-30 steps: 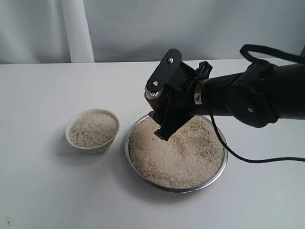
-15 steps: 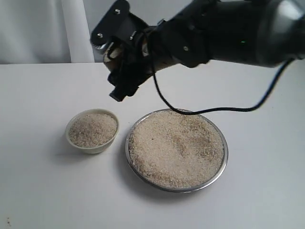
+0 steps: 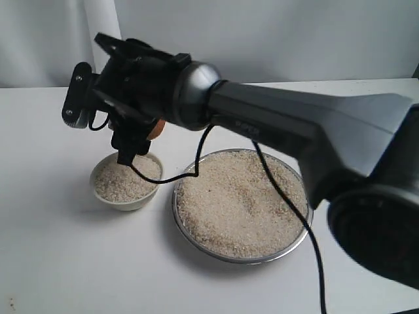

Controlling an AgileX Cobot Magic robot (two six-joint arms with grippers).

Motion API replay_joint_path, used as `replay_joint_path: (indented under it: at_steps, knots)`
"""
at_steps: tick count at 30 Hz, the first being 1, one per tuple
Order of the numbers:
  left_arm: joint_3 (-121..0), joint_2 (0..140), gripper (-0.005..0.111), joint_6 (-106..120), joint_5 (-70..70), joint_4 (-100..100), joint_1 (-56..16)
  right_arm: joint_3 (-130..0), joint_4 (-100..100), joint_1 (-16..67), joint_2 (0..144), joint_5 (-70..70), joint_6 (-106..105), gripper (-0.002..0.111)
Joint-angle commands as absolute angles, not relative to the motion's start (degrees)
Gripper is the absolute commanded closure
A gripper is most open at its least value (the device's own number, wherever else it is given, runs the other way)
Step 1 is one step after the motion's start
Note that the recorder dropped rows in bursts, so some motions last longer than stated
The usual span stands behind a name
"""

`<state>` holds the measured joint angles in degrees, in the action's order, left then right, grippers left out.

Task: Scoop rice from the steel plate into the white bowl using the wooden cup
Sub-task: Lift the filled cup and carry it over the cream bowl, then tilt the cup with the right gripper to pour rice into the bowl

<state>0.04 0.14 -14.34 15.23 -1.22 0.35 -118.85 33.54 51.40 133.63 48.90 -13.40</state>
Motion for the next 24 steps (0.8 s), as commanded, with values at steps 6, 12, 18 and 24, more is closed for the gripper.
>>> replay_joint_path:
  at_steps: [6,12,18,24]
  knots:
    - [0.0,0.0,0.107,-14.5,15.2,-1.0,0.0,-122.9,42.6,54.5,138.2,56.4,-17.9,0.108]
    - [0.0,0.0,0.107,-14.5,15.2,-1.0,0.0,-122.9,44.3,55.5,138.4,58.9,-20.5,0.108]
    - [0.0,0.0,0.107,-14.5,15.2,-1.0,0.0,-122.9,45.9,55.6,138.4,61.7,-22.0,0.108]
    - [0.0,0.0,0.107,-14.5,15.2,-1.0,0.0,-122.8,49.3,56.6,138.4,63.8,-23.3,0.108]
